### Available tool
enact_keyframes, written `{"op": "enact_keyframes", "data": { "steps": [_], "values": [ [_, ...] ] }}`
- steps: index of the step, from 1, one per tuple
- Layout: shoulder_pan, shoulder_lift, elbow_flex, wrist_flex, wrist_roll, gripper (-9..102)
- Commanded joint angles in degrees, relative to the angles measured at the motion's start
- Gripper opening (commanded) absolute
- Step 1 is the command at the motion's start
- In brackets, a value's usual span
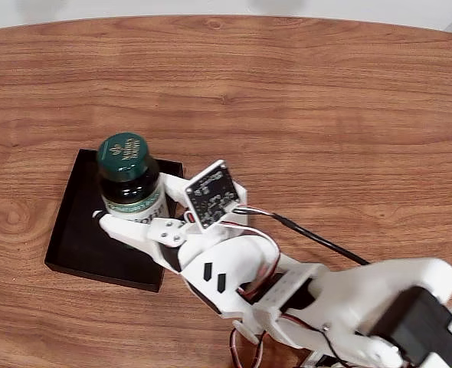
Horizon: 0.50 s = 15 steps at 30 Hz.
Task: Pick up the pill bottle and place it in the black box.
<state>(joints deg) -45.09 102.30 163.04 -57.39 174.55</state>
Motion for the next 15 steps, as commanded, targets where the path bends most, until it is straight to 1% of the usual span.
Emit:
{"op": "enact_keyframes", "data": {
  "steps": [1,15],
  "values": [
    [-2.2,-3.25,-7.38,-5.45,0.53,13],
    [-2.55,-25.49,-18.98,-19.34,-0.79,13]
  ]
}}
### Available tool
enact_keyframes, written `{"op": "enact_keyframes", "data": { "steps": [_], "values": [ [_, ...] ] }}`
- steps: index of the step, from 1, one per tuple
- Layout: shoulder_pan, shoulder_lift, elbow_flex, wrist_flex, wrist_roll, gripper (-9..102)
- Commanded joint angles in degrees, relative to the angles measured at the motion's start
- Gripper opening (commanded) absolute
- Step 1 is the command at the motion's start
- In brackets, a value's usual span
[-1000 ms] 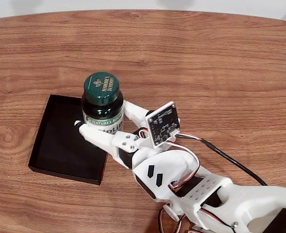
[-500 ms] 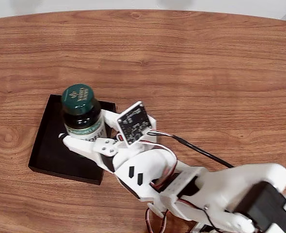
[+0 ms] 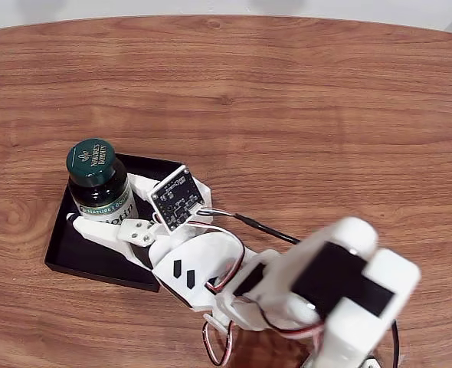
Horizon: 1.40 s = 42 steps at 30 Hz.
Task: Pick up the pill bottle and place it in the black box.
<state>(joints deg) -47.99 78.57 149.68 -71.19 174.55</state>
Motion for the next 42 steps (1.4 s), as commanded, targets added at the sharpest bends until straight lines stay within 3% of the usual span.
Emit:
{"op": "enact_keyframes", "data": {
  "steps": [1,13,25,36,42],
  "values": [
    [0.53,-2.9,-6.24,-6.59,-0.88,13],
    [3.25,-14.77,-12.92,-10.37,0.35,13],
    [5.45,-18.46,-14.85,-7.82,0.7,14],
    [6.33,-18.98,-16.44,-1.93,2.46,21],
    [6.33,-18.54,-16.26,0.09,3.52,31]
  ]
}}
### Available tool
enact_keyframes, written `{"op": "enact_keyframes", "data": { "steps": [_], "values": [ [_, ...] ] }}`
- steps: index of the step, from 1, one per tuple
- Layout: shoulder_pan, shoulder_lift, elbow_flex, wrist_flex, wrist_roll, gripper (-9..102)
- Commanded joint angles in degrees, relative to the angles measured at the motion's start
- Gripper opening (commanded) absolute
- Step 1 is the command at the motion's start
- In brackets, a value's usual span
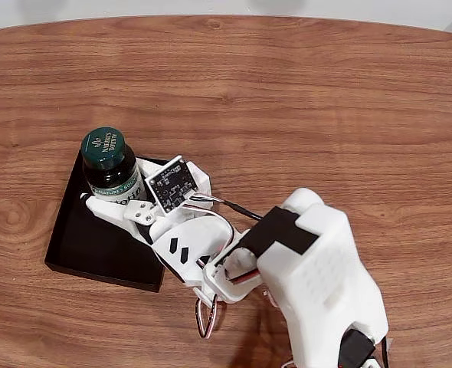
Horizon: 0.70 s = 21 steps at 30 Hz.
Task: Pick up the pill bottle and place it in the black box.
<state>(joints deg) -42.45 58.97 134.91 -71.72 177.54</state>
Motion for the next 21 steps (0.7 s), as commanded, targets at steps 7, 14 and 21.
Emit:
{"op": "enact_keyframes", "data": {
  "steps": [7,14,21],
  "values": [
    [0.97,2.2,-0.35,1.32,1.14,39],
    [1.32,4.13,1.23,2.2,1.58,42],
    [2.72,7.56,2.72,3.52,2.29,43]
  ]
}}
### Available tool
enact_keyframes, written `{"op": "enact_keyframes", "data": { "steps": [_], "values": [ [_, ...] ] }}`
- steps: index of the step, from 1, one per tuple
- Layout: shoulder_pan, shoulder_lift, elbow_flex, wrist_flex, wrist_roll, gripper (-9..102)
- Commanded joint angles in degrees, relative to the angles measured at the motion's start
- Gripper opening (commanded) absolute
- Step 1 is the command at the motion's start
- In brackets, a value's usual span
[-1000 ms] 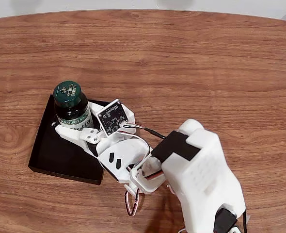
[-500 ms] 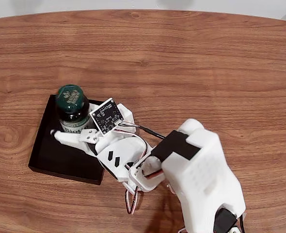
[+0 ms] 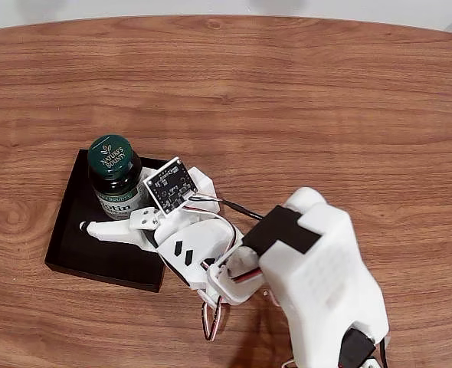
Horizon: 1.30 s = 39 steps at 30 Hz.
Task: Pick up the pill bottle and place it in the black box.
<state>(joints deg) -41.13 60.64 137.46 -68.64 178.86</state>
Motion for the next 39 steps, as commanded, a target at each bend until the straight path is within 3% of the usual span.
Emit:
{"op": "enact_keyframes", "data": {
  "steps": [1,19,31,39],
  "values": [
    [1.67,6.5,0.53,0.88,1.23,43],
    [7.29,29.27,11.69,12.92,5.36,44],
    [12.04,52.29,20.3,23.91,7.03,38],
    [16.52,66.09,19.95,38.32,5.98,37]
  ]
}}
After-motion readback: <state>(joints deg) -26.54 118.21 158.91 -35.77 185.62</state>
